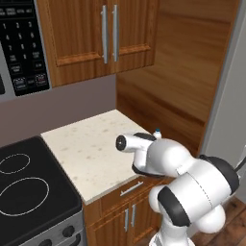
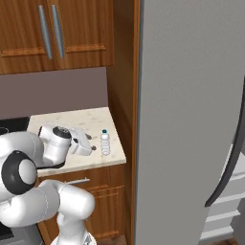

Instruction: Take the bottled waters from the counter and place them in the freezer to freeze. Close the freezer door after placing the bottles.

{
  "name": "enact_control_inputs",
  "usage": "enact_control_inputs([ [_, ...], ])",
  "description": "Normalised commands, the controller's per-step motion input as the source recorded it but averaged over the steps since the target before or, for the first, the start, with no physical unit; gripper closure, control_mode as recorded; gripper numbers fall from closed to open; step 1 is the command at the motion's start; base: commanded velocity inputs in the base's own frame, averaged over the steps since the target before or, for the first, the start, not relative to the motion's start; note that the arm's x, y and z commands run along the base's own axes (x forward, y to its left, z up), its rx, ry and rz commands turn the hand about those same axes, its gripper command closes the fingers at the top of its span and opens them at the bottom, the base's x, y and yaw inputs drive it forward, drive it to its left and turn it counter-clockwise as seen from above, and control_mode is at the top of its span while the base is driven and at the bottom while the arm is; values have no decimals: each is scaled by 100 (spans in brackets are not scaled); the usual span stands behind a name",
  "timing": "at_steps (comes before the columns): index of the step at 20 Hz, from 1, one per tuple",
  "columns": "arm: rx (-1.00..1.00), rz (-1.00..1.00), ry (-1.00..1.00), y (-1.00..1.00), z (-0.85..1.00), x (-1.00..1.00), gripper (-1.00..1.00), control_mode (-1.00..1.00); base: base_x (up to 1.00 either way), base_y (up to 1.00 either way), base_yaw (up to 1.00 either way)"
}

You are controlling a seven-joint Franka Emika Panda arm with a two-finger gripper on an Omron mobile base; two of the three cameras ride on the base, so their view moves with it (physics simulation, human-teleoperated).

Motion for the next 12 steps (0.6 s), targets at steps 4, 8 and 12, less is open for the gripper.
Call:
enact_control_inputs([
  [4, 0, -5, 0, 0, 0, 5, -100, -100, 0, 0, 0],
  [8, 0, -1, 0, -4, 0, 15, -100, -100, 0, 0, 0],
  [12, 0, 0, 0, -11, 0, 13, -100, -100, 0, 0, 0],
])
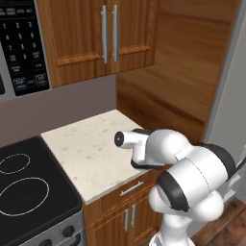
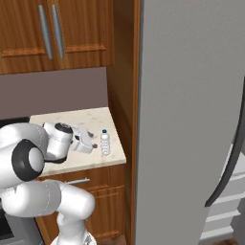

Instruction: Take the bottled waters from the counter and place them in the freezer to freeze. Close the freezer door after placing the bottles.

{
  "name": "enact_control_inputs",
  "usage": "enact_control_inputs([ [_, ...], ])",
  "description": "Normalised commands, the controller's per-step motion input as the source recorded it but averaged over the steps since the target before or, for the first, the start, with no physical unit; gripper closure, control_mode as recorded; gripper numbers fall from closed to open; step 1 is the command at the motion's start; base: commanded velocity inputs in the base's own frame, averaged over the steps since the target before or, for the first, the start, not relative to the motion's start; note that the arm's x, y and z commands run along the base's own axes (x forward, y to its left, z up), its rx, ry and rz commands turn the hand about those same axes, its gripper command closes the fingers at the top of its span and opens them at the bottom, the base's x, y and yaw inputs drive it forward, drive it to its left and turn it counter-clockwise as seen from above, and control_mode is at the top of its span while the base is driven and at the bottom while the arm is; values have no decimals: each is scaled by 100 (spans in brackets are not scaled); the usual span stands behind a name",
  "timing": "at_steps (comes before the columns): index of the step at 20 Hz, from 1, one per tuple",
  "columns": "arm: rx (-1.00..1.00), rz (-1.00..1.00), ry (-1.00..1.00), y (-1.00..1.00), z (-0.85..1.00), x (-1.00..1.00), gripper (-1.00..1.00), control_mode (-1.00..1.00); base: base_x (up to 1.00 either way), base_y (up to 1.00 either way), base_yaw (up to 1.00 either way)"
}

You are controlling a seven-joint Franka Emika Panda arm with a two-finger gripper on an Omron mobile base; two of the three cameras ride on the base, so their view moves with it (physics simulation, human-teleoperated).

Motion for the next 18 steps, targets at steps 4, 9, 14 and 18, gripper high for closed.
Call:
enact_control_inputs([
  [4, 0, 0, 0, -14, 0, 0, -100, -100, 0, 0, 0],
  [9, 0, 0, 0, -11, 0, 0, -100, -100, 0, 0, 0],
  [14, 0, 0, 0, -8, 0, 0, -100, -100, 0, 0, 0],
  [18, 0, 0, 0, -1, 0, 1, -100, -100, 0, 0, 0],
])
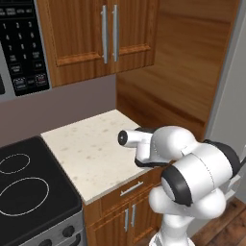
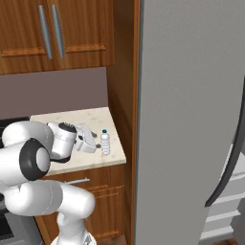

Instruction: Take the bottled waters from the counter and place them in the freezer to freeze. Close the freezer door after placing the bottles.

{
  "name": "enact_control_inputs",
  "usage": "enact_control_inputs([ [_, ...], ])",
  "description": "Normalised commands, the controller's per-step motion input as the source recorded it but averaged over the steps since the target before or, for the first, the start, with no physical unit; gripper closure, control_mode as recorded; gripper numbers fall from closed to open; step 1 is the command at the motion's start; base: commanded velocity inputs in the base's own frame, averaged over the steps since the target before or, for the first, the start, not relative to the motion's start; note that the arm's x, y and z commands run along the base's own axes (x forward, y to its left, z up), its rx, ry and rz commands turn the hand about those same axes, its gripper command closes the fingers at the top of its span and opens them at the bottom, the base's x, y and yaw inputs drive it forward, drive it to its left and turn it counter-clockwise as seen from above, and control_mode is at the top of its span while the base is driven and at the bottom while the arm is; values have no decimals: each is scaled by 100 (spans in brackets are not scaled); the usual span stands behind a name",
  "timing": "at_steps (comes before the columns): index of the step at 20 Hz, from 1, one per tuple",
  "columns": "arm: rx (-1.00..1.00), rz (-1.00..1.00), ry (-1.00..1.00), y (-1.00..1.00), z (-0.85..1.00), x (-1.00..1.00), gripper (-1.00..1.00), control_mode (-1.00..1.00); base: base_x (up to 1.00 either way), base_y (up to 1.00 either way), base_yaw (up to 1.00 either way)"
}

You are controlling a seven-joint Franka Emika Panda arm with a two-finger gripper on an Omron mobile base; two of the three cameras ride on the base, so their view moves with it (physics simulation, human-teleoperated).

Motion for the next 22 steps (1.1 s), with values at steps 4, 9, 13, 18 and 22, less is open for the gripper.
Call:
enact_control_inputs([
  [4, 0, -1, 0, 0, 0, 0, -100, -100, 0, 0, 0],
  [9, 0, -2, 0, -3, 0, 0, -100, -100, 0, 0, 0],
  [13, 0, -2, 0, -1, 0, 5, -100, -100, 0, 0, 0],
  [18, 0, -2, 0, 0, 0, 11, -100, -100, 0, 0, 0],
  [22, 0, -2, 1, 0, 0, 13, -100, -100, 0, 0, 0],
])
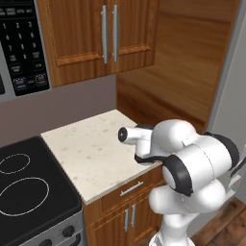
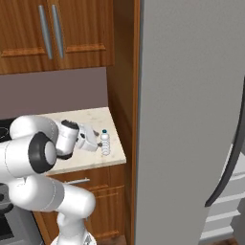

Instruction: Take the bottled waters from the counter and place them in the freezer to freeze. Close the freezer door after placing the bottles.

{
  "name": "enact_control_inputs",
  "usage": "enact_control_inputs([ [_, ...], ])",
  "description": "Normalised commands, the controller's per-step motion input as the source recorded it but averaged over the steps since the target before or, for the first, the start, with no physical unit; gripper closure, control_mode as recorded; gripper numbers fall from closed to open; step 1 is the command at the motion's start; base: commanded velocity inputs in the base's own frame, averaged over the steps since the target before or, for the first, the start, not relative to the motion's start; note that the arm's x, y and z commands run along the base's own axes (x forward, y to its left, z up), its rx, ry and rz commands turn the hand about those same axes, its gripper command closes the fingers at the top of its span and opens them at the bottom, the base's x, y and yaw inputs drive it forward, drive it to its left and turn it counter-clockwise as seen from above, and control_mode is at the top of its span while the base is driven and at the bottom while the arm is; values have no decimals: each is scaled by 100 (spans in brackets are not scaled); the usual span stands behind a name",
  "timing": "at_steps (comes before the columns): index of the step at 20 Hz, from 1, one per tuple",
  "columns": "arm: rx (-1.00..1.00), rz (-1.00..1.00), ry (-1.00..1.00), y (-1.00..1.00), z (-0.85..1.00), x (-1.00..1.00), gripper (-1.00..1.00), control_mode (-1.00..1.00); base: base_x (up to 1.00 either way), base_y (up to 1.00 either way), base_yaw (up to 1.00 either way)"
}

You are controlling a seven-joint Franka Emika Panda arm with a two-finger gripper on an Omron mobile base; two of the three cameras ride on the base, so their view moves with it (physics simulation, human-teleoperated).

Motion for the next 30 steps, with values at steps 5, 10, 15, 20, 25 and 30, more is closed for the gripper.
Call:
enact_control_inputs([
  [5, 0, -1, 1, 0, -2, 10, -100, -100, 0, 0, 0],
  [10, 0, -2, 2, -1, -4, 4, -100, -100, 0, 0, 0],
  [15, 0, -2, 3, -2, -3, 4, -100, -100, 0, 0, 0],
  [20, 0, -2, 2, -4, -3, 7, -100, -100, 0, 0, 0],
  [25, 0, -2, 2, -4, -1, 6, -100, -100, 0, 0, 0],
  [30, 0, -1, 2, 0, -2, 1, -100, -100, 0, 0, 0],
])
